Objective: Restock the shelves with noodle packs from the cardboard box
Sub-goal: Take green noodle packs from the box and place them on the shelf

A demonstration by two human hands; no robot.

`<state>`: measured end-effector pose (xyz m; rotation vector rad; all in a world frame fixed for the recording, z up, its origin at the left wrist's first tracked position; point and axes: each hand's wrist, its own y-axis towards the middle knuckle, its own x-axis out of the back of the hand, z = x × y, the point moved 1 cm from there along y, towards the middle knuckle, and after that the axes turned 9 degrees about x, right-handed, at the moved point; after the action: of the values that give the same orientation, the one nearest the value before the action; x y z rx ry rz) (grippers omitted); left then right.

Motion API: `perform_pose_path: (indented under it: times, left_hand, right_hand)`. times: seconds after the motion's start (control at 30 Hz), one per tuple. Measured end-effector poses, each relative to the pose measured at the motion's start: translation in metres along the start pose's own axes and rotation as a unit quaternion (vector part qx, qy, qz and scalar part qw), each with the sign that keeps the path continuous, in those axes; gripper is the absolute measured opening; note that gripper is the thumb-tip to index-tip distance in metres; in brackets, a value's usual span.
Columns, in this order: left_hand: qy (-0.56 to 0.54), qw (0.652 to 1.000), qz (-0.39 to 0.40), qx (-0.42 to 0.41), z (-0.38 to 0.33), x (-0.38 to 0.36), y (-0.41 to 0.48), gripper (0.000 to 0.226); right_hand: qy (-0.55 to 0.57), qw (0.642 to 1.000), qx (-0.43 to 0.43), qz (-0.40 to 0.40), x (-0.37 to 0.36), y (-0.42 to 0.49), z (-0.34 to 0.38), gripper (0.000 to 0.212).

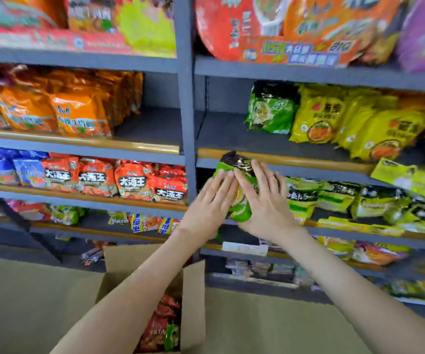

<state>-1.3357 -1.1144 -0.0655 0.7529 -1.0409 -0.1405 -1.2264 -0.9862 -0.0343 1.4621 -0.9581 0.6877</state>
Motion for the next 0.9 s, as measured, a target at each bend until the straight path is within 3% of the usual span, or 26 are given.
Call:
perform_pose_path:
  times: [0.13, 0.23, 0.33, 0.47, 0.57, 0.63, 0.7, 0.77, 0.83, 0.9]
  left_hand:
    - [-0.045, 0.999, 0.009, -0.006, -0.034, 0.022, 0.056, 0.074]
    - [-0.229, 0.973, 0.023, 0.019, -0.043, 0.029, 0.082, 0.087]
    - [-0.447, 0.882, 0.064, 0.137, -0.043, 0.030, 0.105, 0.073]
    - [-0.555, 0.738, 0.154, 0.352, -0.031, 0.012, 0.155, 0.070]
    - [-0.615, 0.667, 0.214, 0.362, -0.020, -0.011, 0.190, 0.058]
    - [-0.649, 0.641, 0.229, 0.340, -0.014, -0.025, 0.207, 0.033]
    - [-0.658, 0.626, 0.234, 0.347, -0.007, -0.044, 0.220, 0.025]
    - [-0.683, 0.592, 0.233, 0.358, 0.000, -0.062, 0.229, 0.041]
    - [-0.693, 0.563, 0.236, 0.383, 0.006, -0.082, 0.237, 0.074]
    - [-0.711, 0.531, 0.234, 0.397, 0.007, -0.093, 0.243, 0.070]
  right_hand:
    - [-0.046, 0.998, 0.008, -0.044, 0.033, -0.006, -0.055, 0.111]
    - [-0.067, 0.996, 0.012, -0.062, 0.046, -0.005, -0.089, 0.110]
    - [-0.074, 0.996, 0.006, -0.051, 0.046, 0.002, -0.115, 0.115]
    - [-0.075, 0.996, 0.002, -0.041, 0.037, 0.024, -0.139, 0.111]
    - [-0.085, 0.996, 0.022, -0.016, 0.021, 0.047, -0.156, 0.110]
    - [-0.081, 0.996, 0.031, 0.014, 0.011, 0.064, -0.168, 0.106]
    - [-0.075, 0.995, 0.034, 0.047, 0.001, 0.079, -0.182, 0.104]
    - [-0.064, 0.995, 0.033, 0.075, -0.010, 0.092, -0.194, 0.109]
    - [-0.047, 0.993, 0.031, 0.099, -0.022, 0.104, -0.203, 0.119]
    - [-0.009, 0.993, 0.029, 0.115, -0.030, 0.115, -0.211, 0.119]
